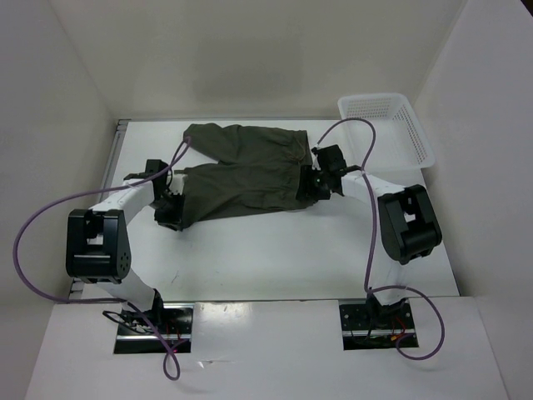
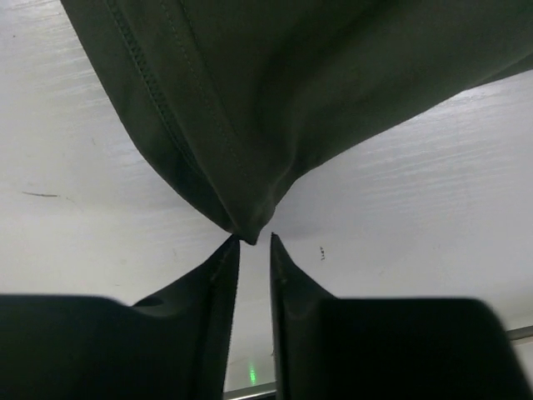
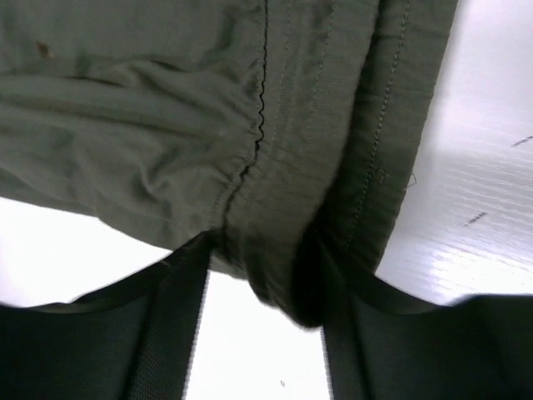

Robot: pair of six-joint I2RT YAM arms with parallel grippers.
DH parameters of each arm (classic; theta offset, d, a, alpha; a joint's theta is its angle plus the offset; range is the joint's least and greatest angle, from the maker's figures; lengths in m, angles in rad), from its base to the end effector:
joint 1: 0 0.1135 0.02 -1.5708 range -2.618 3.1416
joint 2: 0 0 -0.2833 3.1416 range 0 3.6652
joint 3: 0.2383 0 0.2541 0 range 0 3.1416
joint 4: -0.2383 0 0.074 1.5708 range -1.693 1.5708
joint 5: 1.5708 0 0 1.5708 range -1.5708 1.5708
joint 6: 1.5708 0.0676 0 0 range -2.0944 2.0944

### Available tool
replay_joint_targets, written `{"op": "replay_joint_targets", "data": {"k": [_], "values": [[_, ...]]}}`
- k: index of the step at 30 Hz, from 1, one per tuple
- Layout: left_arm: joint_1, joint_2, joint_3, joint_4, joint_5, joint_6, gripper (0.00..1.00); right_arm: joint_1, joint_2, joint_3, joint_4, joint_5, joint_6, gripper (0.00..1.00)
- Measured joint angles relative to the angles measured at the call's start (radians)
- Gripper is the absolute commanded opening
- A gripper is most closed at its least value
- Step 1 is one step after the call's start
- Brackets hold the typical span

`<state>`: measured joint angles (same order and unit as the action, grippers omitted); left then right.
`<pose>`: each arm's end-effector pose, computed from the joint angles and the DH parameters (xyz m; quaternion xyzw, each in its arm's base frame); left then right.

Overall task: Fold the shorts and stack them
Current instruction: Flatten the shorts out

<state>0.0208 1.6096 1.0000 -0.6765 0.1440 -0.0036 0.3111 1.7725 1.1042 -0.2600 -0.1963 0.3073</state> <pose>0.3075 -0.0033 0.1692 -0.0018 0.9874 -0.0700 0.1421 0.3690 0.1325 0.1728 -0.0327 0.9442 0.1842 0.2710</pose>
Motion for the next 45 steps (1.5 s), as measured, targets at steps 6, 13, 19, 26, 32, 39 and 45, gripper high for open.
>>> {"op": "replay_joint_targets", "data": {"k": [6, 13, 19, 26, 32, 39, 45], "values": [[0.000, 0.007, -0.001, 0.017, 0.004, 0.000, 0.01, 0.000, 0.058, 0.000, 0.005, -0.008, -0.003, 0.22], [0.003, 0.007, -0.018, 0.056, -0.028, 0.000, 0.00, -0.002, 0.060, 0.003, 0.003, -0.018, -0.008, 0.00], [0.072, 0.013, 0.121, 0.013, -0.084, 0.000, 0.00, -0.005, 0.056, 0.117, -0.089, -0.043, -0.043, 0.00], [0.210, -0.018, 0.527, -0.005, -0.088, 0.000, 0.00, -0.120, -0.134, 0.237, -0.095, -0.119, -0.058, 0.00], [0.208, -0.109, 0.333, -0.135, -0.090, 0.000, 0.00, -0.182, -0.288, 0.060, -0.106, -0.172, -0.058, 0.00], [0.140, -0.064, 0.157, -0.236, -0.058, 0.000, 0.15, -0.173, -0.210, -0.129, -0.167, -0.236, -0.031, 0.00], [0.034, 0.027, 0.243, -0.098, -0.021, 0.001, 0.52, -0.173, -0.198, -0.129, -0.152, -0.248, -0.028, 0.00]]}}
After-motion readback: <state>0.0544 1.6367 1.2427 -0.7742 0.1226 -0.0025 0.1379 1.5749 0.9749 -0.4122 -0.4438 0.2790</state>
